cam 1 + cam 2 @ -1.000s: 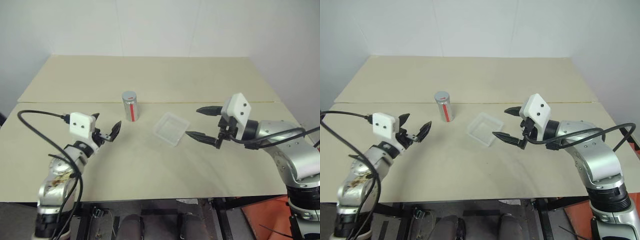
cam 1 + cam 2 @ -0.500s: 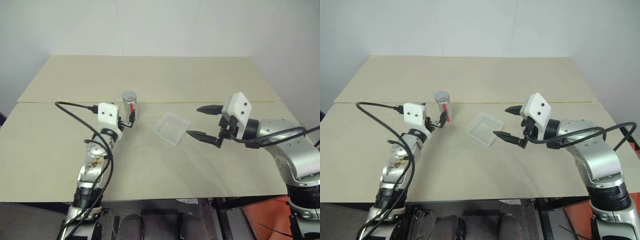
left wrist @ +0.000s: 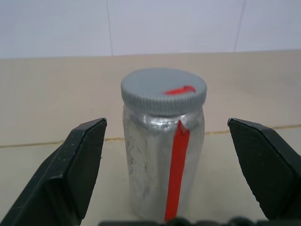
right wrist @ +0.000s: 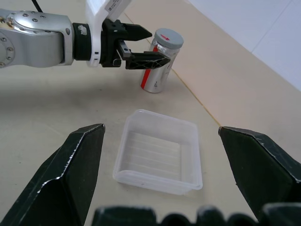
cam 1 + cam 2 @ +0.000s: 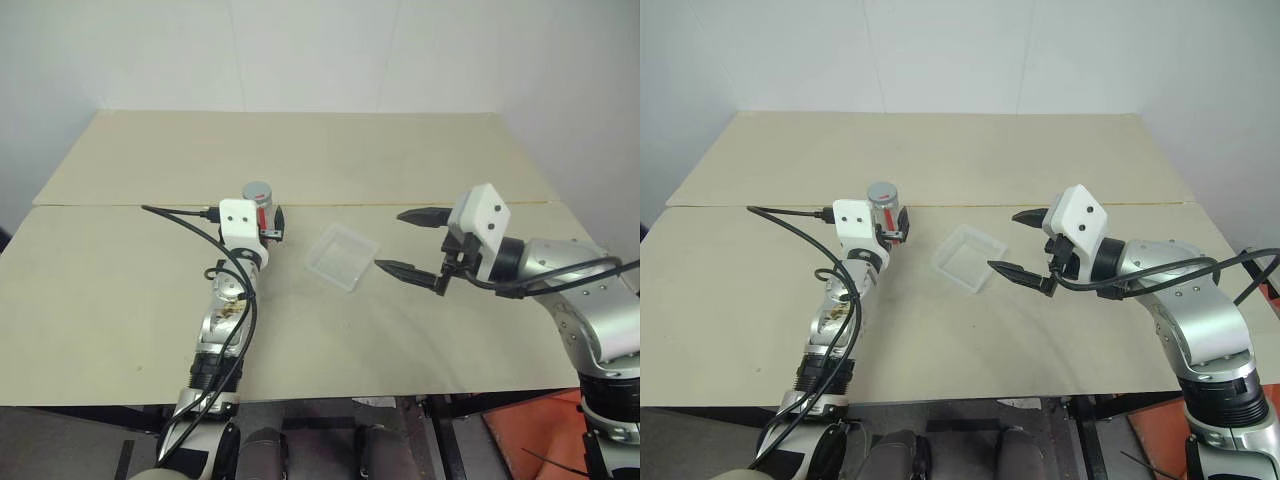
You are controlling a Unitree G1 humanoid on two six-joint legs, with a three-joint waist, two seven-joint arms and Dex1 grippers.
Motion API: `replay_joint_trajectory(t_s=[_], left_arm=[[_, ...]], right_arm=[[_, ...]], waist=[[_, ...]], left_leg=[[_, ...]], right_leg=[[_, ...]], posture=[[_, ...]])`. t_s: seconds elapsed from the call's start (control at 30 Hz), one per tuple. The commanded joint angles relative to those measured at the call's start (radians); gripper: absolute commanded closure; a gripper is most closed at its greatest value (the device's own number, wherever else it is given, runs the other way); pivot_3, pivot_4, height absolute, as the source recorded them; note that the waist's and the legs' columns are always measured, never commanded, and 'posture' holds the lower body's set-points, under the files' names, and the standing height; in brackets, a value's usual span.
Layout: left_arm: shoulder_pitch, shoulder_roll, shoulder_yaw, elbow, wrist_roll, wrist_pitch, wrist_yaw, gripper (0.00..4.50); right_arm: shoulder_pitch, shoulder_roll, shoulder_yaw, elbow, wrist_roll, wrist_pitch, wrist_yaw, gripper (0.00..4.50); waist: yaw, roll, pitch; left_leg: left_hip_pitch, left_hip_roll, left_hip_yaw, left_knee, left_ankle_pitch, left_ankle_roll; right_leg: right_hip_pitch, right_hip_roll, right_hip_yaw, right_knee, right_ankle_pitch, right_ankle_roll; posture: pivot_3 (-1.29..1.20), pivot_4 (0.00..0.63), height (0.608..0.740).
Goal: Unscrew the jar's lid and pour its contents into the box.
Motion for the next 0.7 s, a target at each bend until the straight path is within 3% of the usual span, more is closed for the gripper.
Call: replay_joint_trajectory(t_s=[0.03,0.7], left_arm=[[-0.040,-0.018,-0.001,0.034,0.028,-0.058,0.045,0.02],[-0.197,-0.048,0.008,0.323,0.028,-0.232,0.071,0.02]], right_arm=[[-0.009,-0.016,-0.039,-0.020,0.011,-0.010,0.000,0.00],[-0.004,-0.042,-0.051,-0.036,0.034,0.004,0.001,0.00]], waist=[[0.000,0.000,0.000],[0.000,-0.001,0.000]], left_leg=[[0.000,0.000,0.000,0.000,0.000,0.000],[-0.001,0.000,0.000,0.000,0.000,0.000]], right_leg=[[0.000,0.000,0.000,0.000,0.000,0.000],[0.000,0.000,-0.001,0.000,0.000,0.001]], posture=[[0.00,0.150,0.740],[0.00,0.150,0.740]])
